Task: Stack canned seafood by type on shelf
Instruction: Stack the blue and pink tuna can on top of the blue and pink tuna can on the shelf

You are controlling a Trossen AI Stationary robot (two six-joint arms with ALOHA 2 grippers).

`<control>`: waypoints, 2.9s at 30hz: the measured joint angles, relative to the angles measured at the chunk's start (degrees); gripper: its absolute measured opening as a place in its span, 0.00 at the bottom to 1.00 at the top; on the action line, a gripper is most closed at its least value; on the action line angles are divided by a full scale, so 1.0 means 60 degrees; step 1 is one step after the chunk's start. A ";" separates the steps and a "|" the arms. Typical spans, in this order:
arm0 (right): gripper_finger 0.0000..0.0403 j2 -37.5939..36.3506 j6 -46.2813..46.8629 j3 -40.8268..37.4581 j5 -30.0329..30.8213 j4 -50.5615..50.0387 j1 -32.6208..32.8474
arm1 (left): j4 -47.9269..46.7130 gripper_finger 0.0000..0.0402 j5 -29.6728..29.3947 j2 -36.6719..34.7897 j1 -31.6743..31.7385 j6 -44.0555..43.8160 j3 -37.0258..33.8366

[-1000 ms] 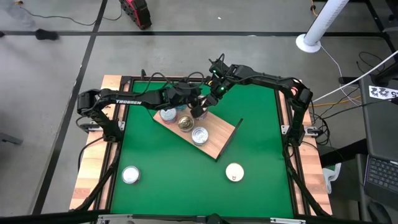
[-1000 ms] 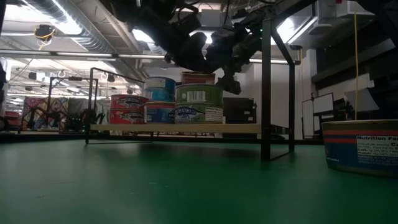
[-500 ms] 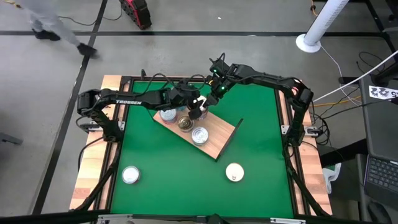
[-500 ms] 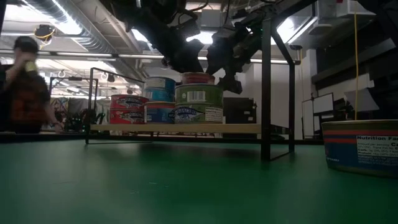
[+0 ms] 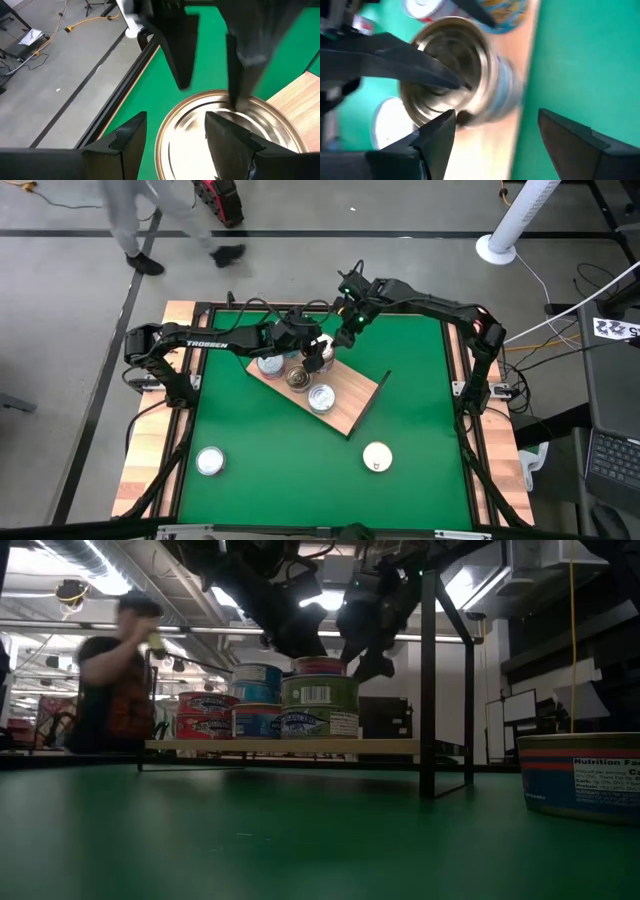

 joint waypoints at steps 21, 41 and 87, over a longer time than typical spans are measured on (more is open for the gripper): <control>0.70 -0.0303 -0.1695 0.4225 0.1939 -0.5281 0.0101 | 0.0160 0.49 -0.0015 -0.2050 -0.0890 0.0611 0.0004; 0.70 -0.3720 0.0458 0.0117 0.5255 -0.5317 0.5208 | -0.1713 0.49 -0.2102 -0.2902 -0.5610 -0.0402 0.0004; 0.70 -0.4401 0.5145 -0.7796 0.8912 0.2012 1.1642 | 0.6247 0.49 -0.2116 0.3898 -0.7169 0.0765 0.0721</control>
